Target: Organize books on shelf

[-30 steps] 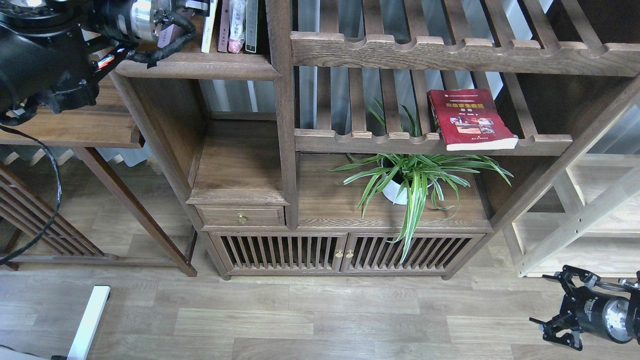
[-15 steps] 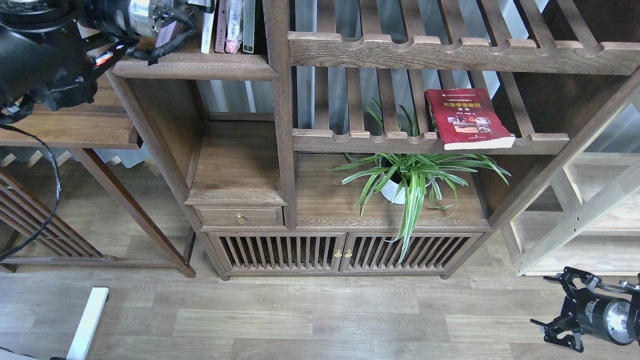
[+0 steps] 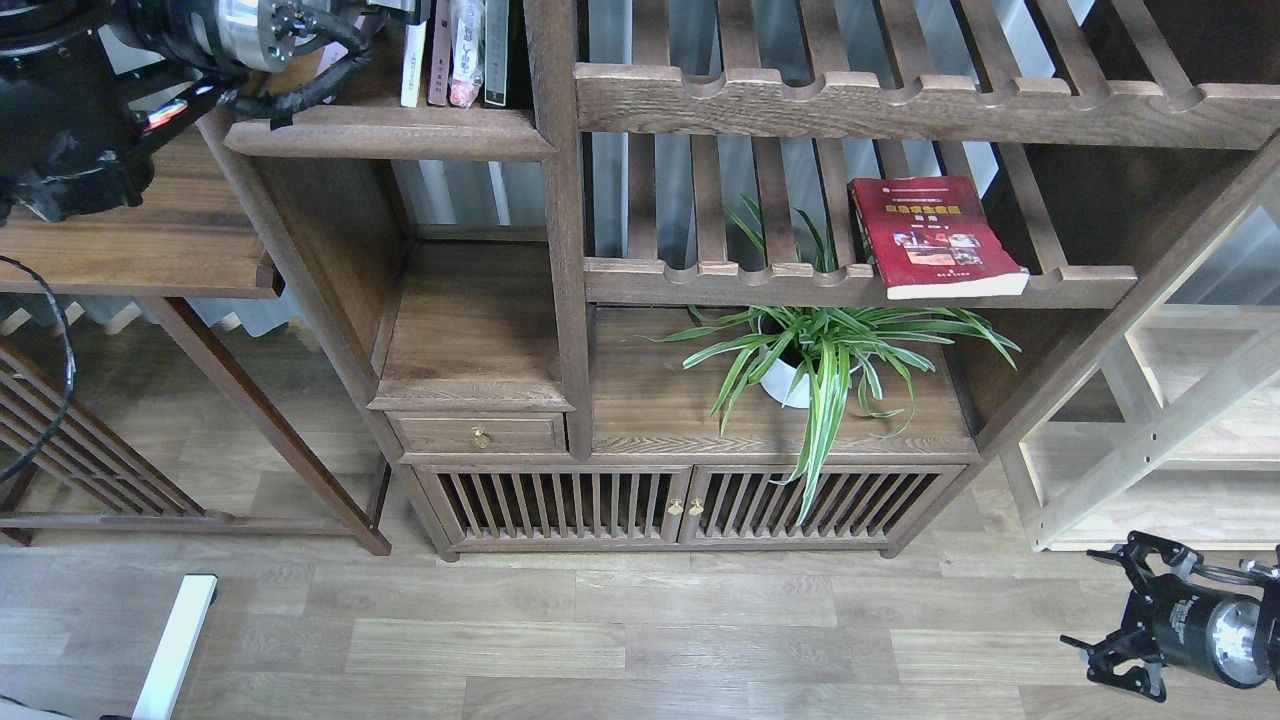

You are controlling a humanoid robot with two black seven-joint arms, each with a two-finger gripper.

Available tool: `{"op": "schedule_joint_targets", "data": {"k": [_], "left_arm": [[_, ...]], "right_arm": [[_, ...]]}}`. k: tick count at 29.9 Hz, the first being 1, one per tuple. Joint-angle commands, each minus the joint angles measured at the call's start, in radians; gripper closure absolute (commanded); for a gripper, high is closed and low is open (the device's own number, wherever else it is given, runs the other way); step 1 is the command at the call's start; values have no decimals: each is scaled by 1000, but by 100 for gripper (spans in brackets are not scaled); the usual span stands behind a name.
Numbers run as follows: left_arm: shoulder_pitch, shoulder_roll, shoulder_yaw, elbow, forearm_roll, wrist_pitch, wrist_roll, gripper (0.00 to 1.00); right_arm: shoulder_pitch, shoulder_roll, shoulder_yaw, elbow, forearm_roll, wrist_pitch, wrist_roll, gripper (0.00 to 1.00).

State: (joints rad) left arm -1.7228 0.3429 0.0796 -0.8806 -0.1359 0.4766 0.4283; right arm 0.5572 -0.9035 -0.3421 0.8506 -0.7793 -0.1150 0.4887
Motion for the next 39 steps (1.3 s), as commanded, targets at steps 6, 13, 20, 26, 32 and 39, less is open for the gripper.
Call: {"op": "schedule_joint_targets", "data": {"k": [6,13,20,26,32,39], "left_arm": [[-15,-1,-1,-6,12,-12,-6,55],[-15,4,-15,-4,12,-13,-8,99],[-18,5,-18,-4,12,-10,-8,100],[-28,19,-73,-1,5,-6,-7,100],[-31,28,-121,3,2,0,-6,100],[-24,33,-133,3,-24,12,-2,100]], "right_arm": [[0,0,0,-1,0,0,0,0],[1,2,0,-1,0,-2,0,0],[0,2,0,-1,0,-3,0,0],[-6,2,0,-1,0,-8,0,0],[-19,2,0,-1,-1,-15,0,0],[-20,2,0,-1,-1,-18,0,0]]}}
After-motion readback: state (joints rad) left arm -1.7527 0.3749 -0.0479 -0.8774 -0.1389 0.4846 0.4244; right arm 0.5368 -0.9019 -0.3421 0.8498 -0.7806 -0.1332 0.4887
